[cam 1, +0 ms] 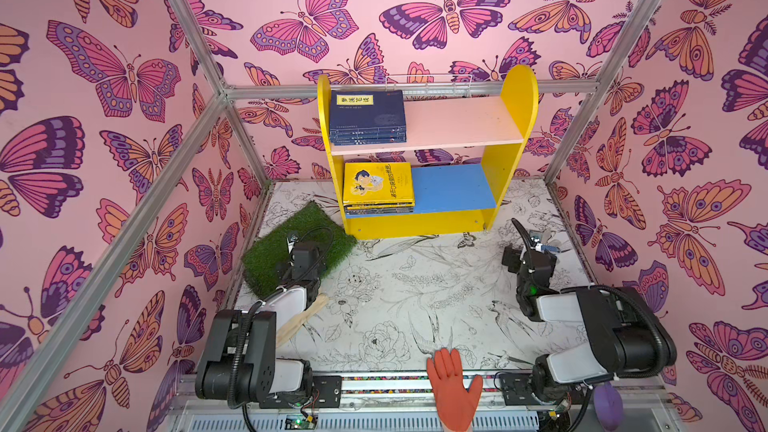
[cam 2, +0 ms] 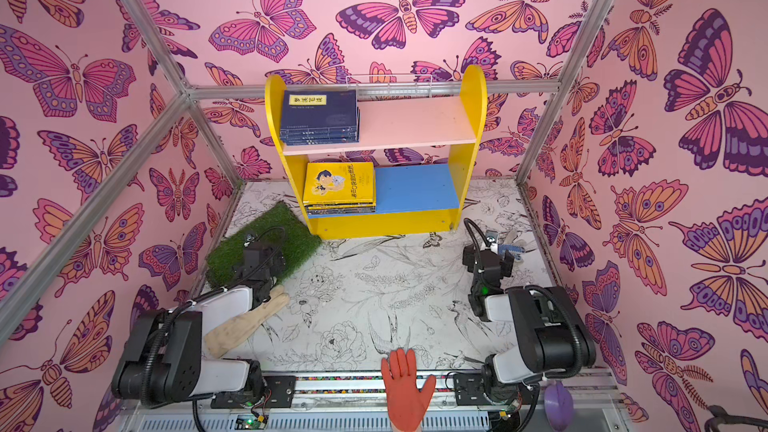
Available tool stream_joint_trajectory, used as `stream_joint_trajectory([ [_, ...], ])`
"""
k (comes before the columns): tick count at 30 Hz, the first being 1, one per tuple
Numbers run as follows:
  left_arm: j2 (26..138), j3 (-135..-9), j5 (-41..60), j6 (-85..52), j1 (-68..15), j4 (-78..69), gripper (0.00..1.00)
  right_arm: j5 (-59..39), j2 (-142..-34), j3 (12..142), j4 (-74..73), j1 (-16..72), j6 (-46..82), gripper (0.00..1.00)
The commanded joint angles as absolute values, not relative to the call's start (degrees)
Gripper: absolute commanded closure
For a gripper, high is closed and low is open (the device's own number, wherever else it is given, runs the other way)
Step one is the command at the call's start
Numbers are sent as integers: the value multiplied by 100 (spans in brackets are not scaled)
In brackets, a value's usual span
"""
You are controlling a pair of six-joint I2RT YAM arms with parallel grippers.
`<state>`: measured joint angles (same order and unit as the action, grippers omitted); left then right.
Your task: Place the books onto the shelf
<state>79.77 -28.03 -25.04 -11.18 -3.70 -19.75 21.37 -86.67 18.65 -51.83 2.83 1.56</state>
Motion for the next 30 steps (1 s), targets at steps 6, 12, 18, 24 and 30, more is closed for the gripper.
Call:
stream_joint_trajectory([
  [6,8574,-2330,-855,7,-179,-4469,2,1442,-8585,2104,-4945,106,606,1],
  [12,9001,-1997,-864,0,-50,-5678,1,1406,-8622,2102,-5013,114,584,1],
  [18,8787,-2071,-939,-194,-17,-5137,1,1395,-8607,2105,-4990,113,589,1],
  [24,8890,-2012,-942,-159,-18,-5415,1,1393,-8615,2113,-4983,114,589,1],
  [30,8880,-2018,-949,-163,-17,-5397,1,1381,-8629,2127,-4969,113,572,1],
])
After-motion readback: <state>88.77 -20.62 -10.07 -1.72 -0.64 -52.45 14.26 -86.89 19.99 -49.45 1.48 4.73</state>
